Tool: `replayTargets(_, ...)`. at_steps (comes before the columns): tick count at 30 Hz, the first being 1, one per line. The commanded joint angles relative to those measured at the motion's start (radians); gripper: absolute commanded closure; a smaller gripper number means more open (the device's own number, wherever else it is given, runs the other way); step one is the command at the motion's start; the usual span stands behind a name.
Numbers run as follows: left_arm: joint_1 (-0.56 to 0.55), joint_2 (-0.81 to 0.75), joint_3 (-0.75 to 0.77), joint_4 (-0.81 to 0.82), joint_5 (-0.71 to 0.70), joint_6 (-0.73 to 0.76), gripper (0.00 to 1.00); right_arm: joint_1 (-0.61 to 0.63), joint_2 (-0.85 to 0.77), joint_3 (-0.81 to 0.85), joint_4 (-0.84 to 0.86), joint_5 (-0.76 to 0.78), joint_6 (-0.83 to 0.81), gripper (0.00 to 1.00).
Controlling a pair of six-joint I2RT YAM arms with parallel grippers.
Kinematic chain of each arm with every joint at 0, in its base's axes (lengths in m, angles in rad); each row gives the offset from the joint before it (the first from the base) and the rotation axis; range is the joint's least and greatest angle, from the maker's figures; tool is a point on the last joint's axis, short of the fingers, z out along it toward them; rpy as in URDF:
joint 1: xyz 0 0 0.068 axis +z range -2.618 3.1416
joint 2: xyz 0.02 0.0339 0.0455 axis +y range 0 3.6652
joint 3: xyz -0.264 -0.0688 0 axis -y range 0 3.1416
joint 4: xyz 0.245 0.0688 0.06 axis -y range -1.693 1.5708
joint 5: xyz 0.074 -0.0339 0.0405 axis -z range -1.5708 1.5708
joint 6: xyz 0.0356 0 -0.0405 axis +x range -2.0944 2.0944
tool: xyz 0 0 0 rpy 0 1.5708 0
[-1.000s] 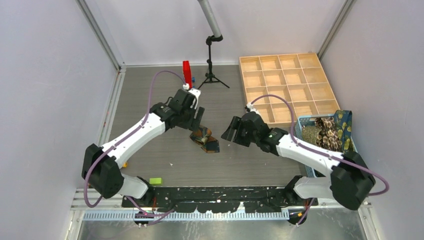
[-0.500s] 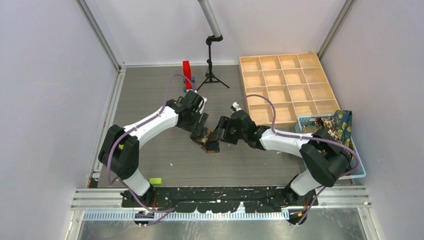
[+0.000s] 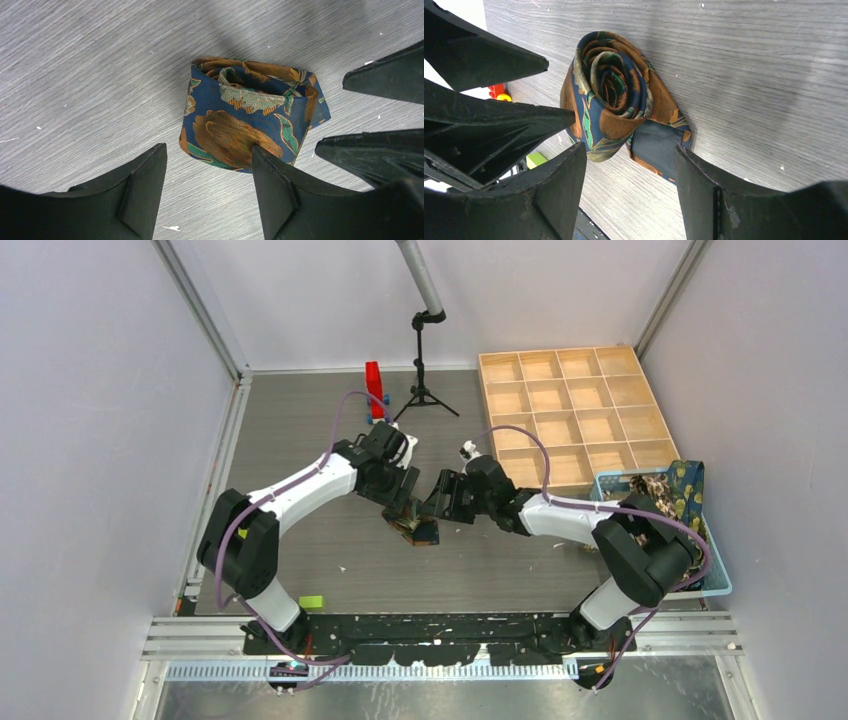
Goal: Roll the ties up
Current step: Roll the tie at the center of the board.
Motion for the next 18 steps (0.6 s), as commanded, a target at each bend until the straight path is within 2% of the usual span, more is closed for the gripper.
replayTargets(1, 0.004, -0.008, -0.011, 0.037, 0.053, 0.01, 0.36, -0.014, 0.015, 0.042, 0.05, -0.029, -0.035, 0.31)
replayTargets(18, -0.008, 0.03, -0.042, 0.063, 0.102, 0.006, 0.35, -0.043, 0.125, 0.015, 0.157, -0.13, -0.026, 0.31)
